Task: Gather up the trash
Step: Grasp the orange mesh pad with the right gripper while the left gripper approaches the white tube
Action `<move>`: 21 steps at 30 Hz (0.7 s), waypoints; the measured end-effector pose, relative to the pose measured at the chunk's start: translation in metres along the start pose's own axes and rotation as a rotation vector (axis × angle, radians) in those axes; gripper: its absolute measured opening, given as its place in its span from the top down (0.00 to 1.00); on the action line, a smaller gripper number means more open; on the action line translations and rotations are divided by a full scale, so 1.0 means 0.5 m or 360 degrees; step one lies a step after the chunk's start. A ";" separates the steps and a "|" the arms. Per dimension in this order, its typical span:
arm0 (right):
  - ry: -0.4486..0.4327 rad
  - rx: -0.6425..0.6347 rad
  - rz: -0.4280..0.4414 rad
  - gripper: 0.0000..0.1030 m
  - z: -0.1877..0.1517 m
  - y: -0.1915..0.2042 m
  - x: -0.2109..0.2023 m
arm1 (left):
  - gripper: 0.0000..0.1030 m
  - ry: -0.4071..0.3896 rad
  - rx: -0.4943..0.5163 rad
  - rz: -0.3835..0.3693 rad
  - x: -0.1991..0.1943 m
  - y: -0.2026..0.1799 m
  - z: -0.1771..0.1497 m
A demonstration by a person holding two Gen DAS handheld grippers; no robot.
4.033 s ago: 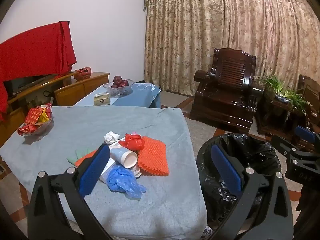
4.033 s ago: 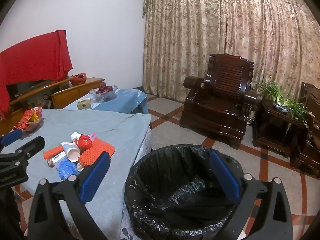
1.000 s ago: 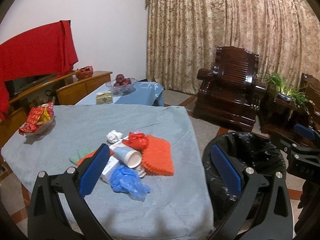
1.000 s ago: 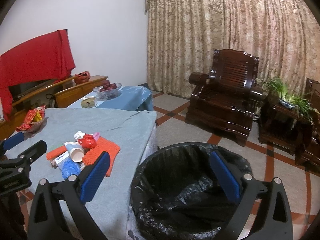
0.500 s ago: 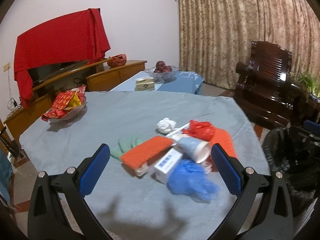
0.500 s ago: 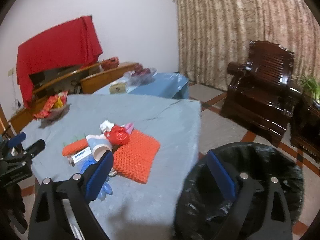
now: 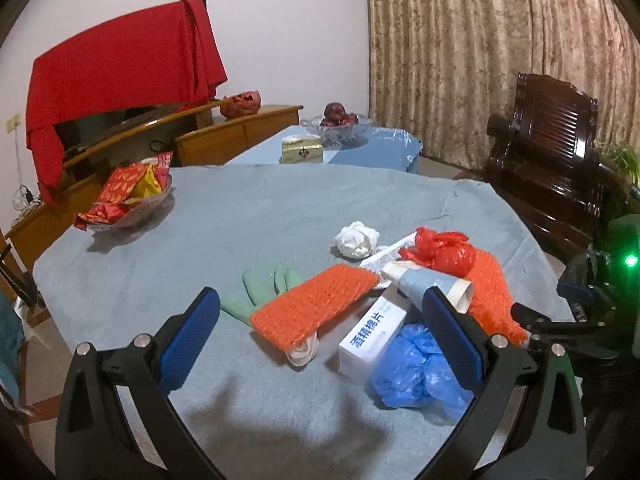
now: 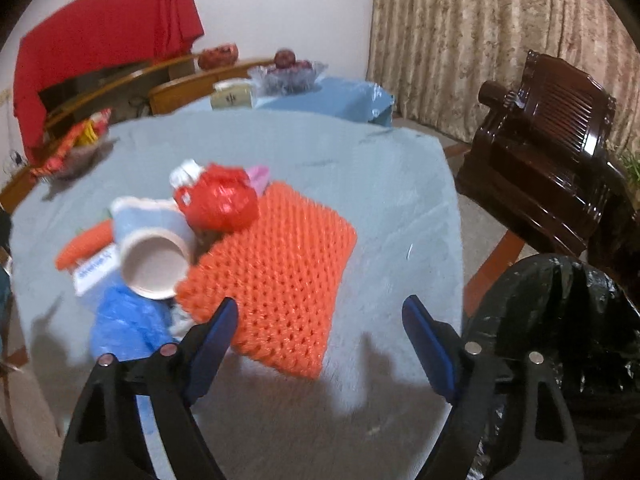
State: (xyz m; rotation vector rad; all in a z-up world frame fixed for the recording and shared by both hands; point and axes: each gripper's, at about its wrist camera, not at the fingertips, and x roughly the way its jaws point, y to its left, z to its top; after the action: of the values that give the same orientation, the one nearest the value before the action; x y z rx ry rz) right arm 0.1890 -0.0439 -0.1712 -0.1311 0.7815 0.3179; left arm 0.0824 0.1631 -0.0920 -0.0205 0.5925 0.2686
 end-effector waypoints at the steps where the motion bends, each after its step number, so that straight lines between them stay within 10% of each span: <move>1: 0.0020 -0.0001 -0.0004 0.20 -0.002 0.003 0.013 | 0.05 0.0009 -0.0003 -0.0005 0.007 0.000 -0.003; 7: 0.0153 -0.0027 0.0054 0.38 -0.011 0.014 0.065 | 0.05 0.0049 -0.0010 -0.0050 0.036 -0.006 -0.012; 15: 0.0172 -0.0059 0.0195 0.88 -0.016 0.018 0.057 | 0.09 0.0089 -0.0005 -0.0163 0.068 -0.044 -0.005; 21: 0.0137 -0.0011 0.0183 0.89 0.003 -0.009 0.025 | 0.28 0.0130 0.0009 -0.0305 0.103 -0.095 0.006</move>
State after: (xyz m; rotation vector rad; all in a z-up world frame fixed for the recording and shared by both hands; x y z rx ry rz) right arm 0.1997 -0.0449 -0.1791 -0.1070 0.8750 0.4263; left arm 0.1369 0.1302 -0.1209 -0.0826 0.6675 0.0803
